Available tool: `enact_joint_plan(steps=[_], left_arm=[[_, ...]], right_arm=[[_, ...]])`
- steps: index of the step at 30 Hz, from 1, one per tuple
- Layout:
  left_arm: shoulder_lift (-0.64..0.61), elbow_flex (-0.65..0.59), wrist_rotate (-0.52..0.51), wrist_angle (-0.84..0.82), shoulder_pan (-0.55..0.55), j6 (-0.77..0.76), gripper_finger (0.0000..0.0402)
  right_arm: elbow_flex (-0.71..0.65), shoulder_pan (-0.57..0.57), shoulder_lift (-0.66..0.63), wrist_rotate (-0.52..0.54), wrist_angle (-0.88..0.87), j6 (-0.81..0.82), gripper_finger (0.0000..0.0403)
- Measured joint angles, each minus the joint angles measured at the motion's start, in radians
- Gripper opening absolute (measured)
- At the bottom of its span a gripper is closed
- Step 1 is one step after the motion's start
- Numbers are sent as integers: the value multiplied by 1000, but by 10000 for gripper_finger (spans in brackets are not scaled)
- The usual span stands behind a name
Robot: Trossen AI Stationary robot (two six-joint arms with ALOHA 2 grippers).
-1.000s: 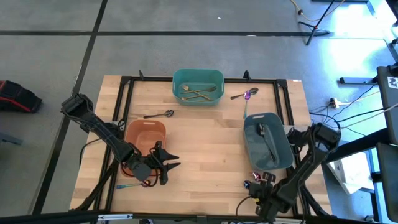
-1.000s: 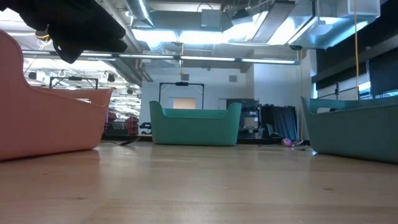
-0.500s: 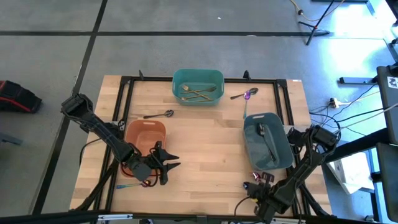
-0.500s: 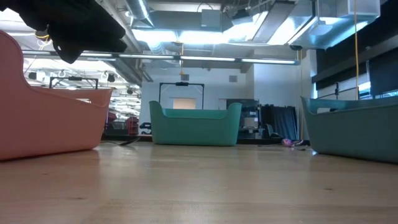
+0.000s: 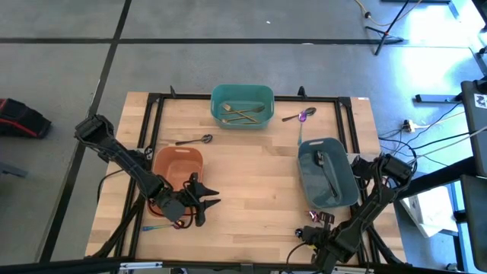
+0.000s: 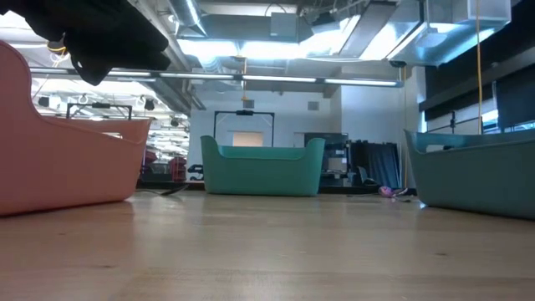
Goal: Sort silverware by color (type)
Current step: Put the black spoon into the blue bin
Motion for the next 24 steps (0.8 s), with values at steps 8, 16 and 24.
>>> enact_joint_plan(steps=[8, 16, 24], left_arm=[[0, 0, 0, 1, 0, -3, 121], [0, 0, 4, 3, -2, -3, 121], [0, 0, 4, 3, -2, -2, 121]], right_arm=[[100, -23, -32, 120, -77, -51, 4], [135, -106, -149, 258, -172, -108, 2], [135, -214, -319, 413, -334, -149, 1]])
